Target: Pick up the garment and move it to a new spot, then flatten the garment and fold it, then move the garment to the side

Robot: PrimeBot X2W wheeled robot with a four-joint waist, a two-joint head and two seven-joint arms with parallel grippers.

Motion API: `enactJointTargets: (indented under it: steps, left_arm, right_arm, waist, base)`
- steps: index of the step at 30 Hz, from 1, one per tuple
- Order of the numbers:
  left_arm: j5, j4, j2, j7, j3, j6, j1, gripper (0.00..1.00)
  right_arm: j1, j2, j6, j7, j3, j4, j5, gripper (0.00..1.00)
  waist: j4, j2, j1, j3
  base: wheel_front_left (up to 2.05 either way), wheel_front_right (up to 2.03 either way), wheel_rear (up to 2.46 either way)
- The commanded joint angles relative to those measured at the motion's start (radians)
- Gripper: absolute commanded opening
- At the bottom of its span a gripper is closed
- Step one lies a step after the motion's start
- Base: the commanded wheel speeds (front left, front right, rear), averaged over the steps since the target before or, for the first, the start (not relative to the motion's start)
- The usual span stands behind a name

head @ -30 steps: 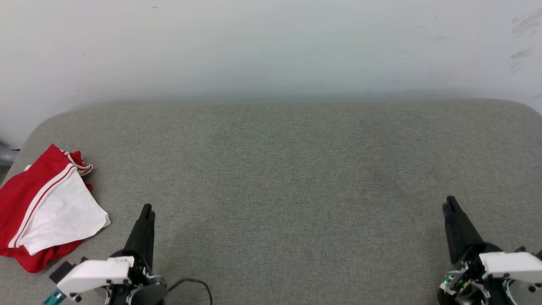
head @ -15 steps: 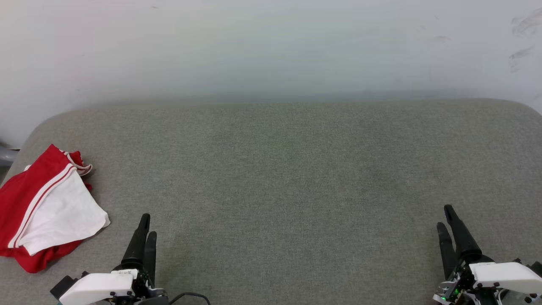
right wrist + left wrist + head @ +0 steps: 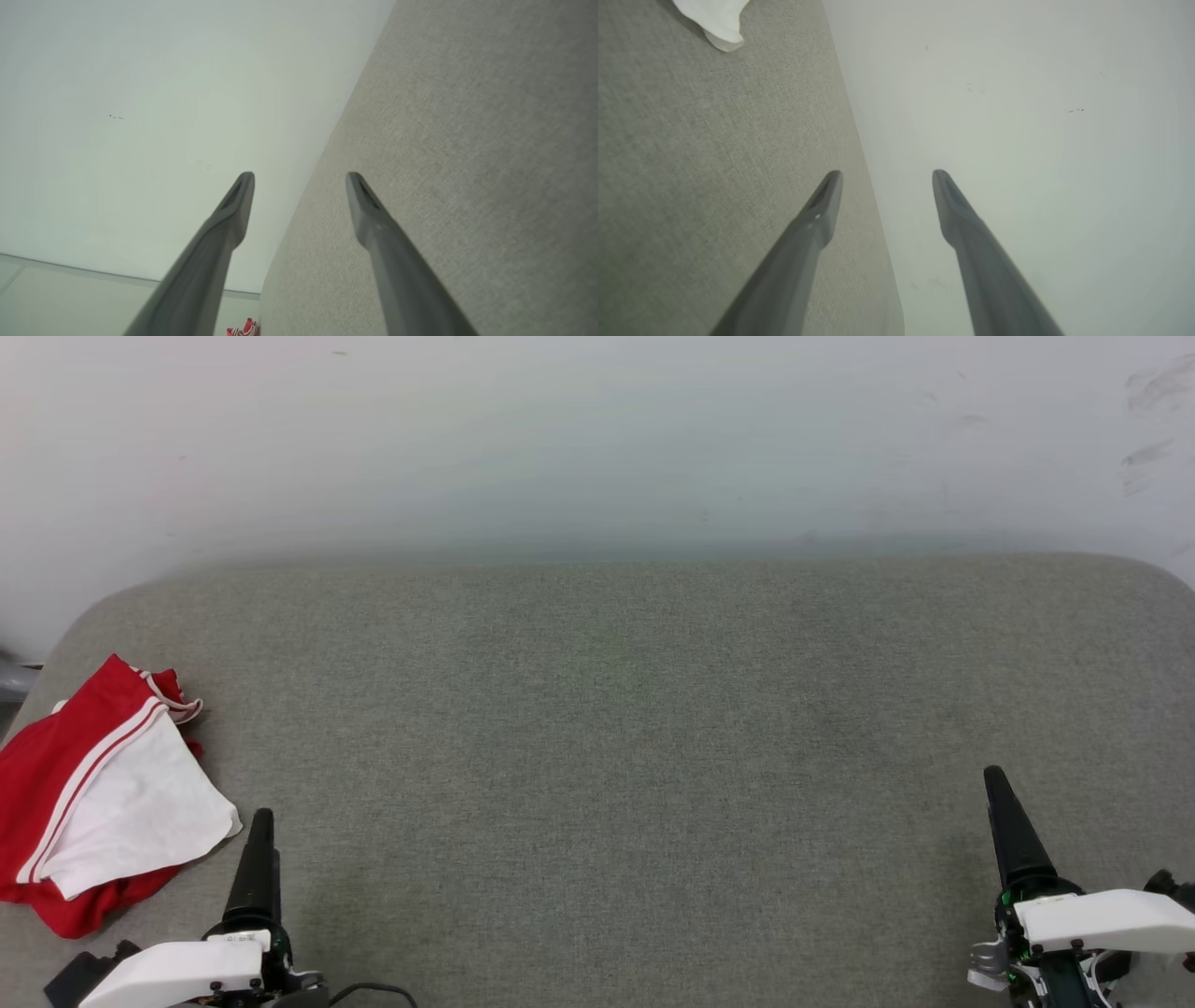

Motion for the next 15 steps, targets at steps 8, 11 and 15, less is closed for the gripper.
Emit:
enactJointTargets:
  steps: [8,11,15]
  left_arm:
    - [0.154,-0.051,0.003,-0.037,0.056,0.001,-0.021,1.0]
    - [0.214,-0.083,0.003,-0.048,0.054,0.0,-0.014,1.0]
    - [0.316,-0.145,0.003,-0.062,0.041,-0.001,0.002,1.0]
  right_arm:
    - [-0.036,-0.001,0.0,-0.039,0.018,-0.101,-0.312,1.0]
    - [-0.033,-0.001,0.0,-0.05,0.024,-0.131,-0.408,1.0]
    - [-0.03,-0.001,0.0,-0.064,0.042,-0.169,-0.535,1.0]
  waist:
    - [-0.001,-0.0001,0.0,0.002]
    - [-0.001,-0.0001,0.0,0.002]
    - [-0.001,-0.0001,0.0,0.004]
  base:
    - [0.0,0.0,0.0]
    - [0.0,0.0,0.0]
    - [0.0,0.0,0.0]
